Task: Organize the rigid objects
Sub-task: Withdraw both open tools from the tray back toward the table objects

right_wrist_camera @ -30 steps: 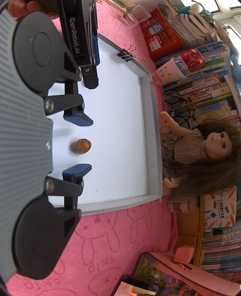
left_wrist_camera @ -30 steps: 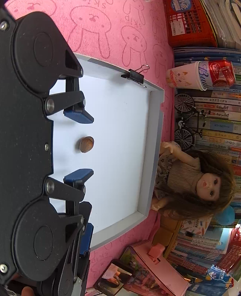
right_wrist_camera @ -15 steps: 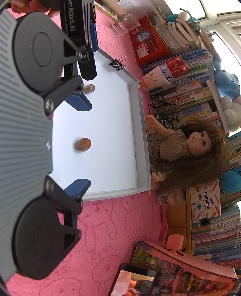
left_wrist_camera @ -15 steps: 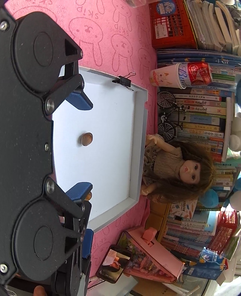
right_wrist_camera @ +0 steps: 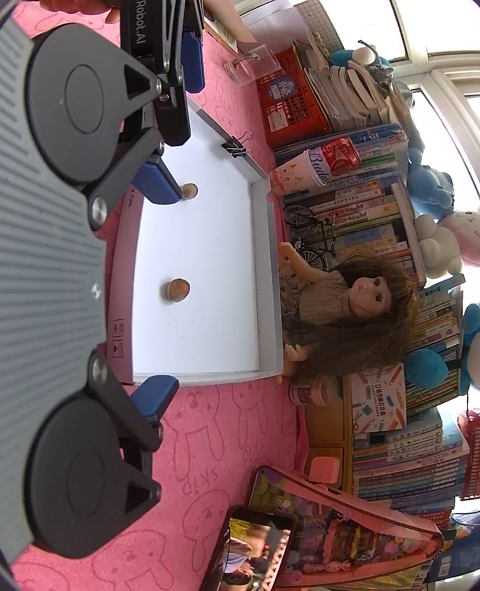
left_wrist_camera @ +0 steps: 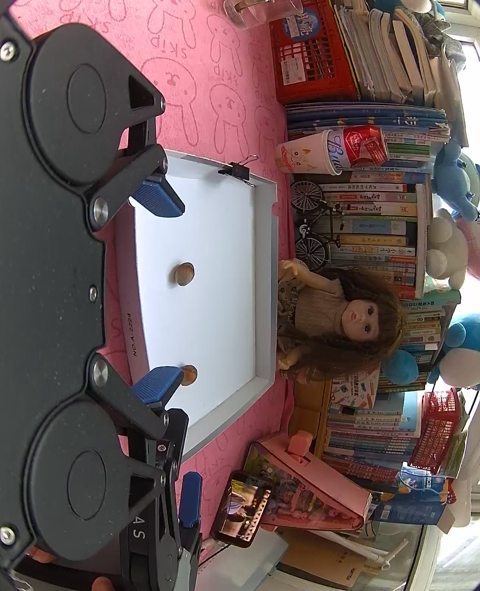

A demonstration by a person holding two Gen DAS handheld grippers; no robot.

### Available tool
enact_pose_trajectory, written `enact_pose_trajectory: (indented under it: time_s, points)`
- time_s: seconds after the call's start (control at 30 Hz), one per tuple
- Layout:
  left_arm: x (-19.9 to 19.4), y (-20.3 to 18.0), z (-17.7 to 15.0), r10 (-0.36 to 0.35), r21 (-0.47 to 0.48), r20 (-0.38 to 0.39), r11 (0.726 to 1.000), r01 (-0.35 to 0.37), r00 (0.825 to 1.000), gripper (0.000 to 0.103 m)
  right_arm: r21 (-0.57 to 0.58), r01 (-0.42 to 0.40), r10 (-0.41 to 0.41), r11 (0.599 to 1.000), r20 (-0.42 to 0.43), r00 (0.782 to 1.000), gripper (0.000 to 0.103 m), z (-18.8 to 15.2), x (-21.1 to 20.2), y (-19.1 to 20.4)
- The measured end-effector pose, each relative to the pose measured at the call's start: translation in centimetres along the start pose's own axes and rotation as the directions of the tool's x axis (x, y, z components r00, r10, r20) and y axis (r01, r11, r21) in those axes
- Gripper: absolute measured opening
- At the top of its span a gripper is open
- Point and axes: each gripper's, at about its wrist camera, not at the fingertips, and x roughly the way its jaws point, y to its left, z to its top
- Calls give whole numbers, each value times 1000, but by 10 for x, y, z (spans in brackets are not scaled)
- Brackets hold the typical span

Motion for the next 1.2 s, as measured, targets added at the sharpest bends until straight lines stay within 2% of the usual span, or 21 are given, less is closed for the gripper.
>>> enact_pose_trajectory:
  time_s: [0.3,0.43,0.5,0.63,0.9,1.1,1.2]
  points:
    - [-18,-3,-19,1,18,45,1000,-2,999,87,-41,21,-19,999,52,998,103,-19,-24,3]
    - [-29,-3,-38,-49,32,97,998,46,994,87,-56,24,-19,998,89,996,103,-37,-39,6]
    - [-33,-4,-46,-56,48,93,997,52,994,87,-68,25,-18,997,103,994,103,-46,-47,7]
    - [-40,-6,-64,-46,55,78,998,42,996,88,-73,48,-39,996,128,991,103,-65,-59,7]
    - [-57,4,-95,-11,5,70,1000,10,998,88,-77,134,-117,988,192,974,103,-103,-77,12]
    - [-77,7,-118,37,35,119,998,-42,992,89,-68,97,-82,993,192,978,103,-115,-89,11]
    - [-82,7,-127,48,42,116,998,-54,992,83,-70,99,-83,993,201,976,97,-119,-95,13]
